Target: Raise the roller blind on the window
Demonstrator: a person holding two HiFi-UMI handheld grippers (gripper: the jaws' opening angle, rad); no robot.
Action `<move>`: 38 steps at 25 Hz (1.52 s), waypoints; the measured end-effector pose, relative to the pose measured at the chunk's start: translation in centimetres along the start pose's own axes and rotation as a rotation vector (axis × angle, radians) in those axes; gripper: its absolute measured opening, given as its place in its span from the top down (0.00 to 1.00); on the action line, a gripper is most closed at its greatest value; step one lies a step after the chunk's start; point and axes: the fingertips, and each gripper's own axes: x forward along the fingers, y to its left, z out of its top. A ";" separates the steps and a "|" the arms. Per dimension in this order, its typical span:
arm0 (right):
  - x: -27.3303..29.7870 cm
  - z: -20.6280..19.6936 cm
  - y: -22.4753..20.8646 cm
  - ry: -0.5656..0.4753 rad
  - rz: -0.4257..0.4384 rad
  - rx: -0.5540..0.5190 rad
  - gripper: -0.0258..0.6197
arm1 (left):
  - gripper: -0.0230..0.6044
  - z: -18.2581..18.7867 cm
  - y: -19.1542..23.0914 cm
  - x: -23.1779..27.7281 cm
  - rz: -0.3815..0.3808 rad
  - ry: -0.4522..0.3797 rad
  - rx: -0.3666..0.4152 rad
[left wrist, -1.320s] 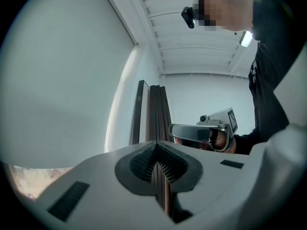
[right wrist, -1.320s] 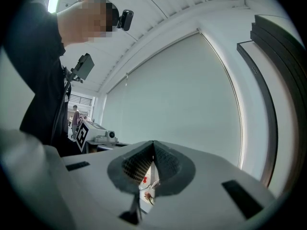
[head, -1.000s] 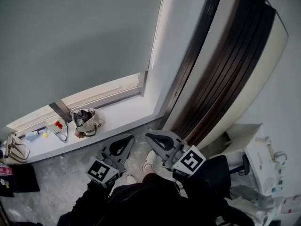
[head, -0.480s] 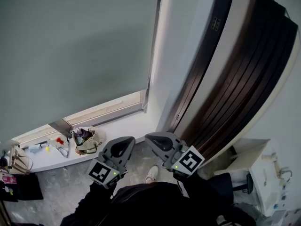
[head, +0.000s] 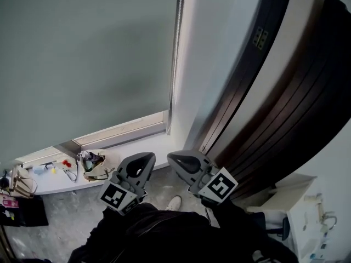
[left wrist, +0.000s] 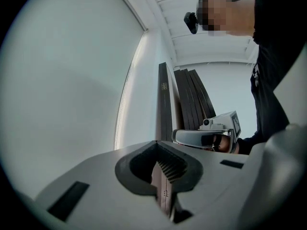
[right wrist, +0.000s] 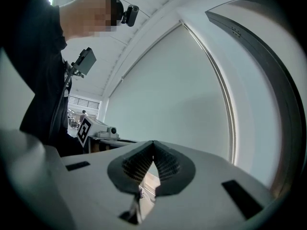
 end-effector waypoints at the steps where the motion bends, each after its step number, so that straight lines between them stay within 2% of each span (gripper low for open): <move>1: 0.1 0.0 -0.6 -0.001 -0.002 0.003 0.95 | 0.95 0.1 0.3 0.5 0.005 -0.002 -0.001; 3: 0.1 0.0 -1.7 -0.007 -0.006 0.010 0.95 | 0.95 0.1 0.9 1.5 0.016 0.025 0.002; 6: 0.5 0.0 -3.5 -0.008 -0.027 0.018 0.95 | 0.95 0.6 2.0 3.0 0.002 0.011 0.009; 10: 1.8 -0.4 -5.6 -0.010 -0.064 0.019 0.95 | 0.95 -0.3 4.2 4.5 -0.012 0.067 -0.011; 19: 5.7 -0.4 -10.4 -0.004 -0.198 0.002 0.95 | 0.95 0.2 11.4 8.9 -0.114 0.071 -0.003; 24: 6.8 -0.8 -12.7 0.013 -0.293 -0.004 0.95 | 0.95 1.2 14.3 12.4 -0.179 0.059 0.048; 27: 7.5 -0.4 -13.7 -0.010 -0.325 -0.010 0.95 | 0.95 2.4 15.5 15.1 -0.220 0.061 0.024; 29: 7.8 -0.4 -14.4 -0.005 -0.347 -0.018 0.95 | 0.88 3.1 16.1 17.1 -0.264 0.053 0.027; 32: 8.0 -0.9 -15.3 -0.003 -0.390 -0.005 0.95 | 0.73 3.4 16.3 19.9 -0.333 0.093 0.037; 38: 7.4 -1.2 -16.5 0.011 -0.437 0.007 0.95 | 0.70 5.3 16.8 24.1 -0.356 0.055 0.051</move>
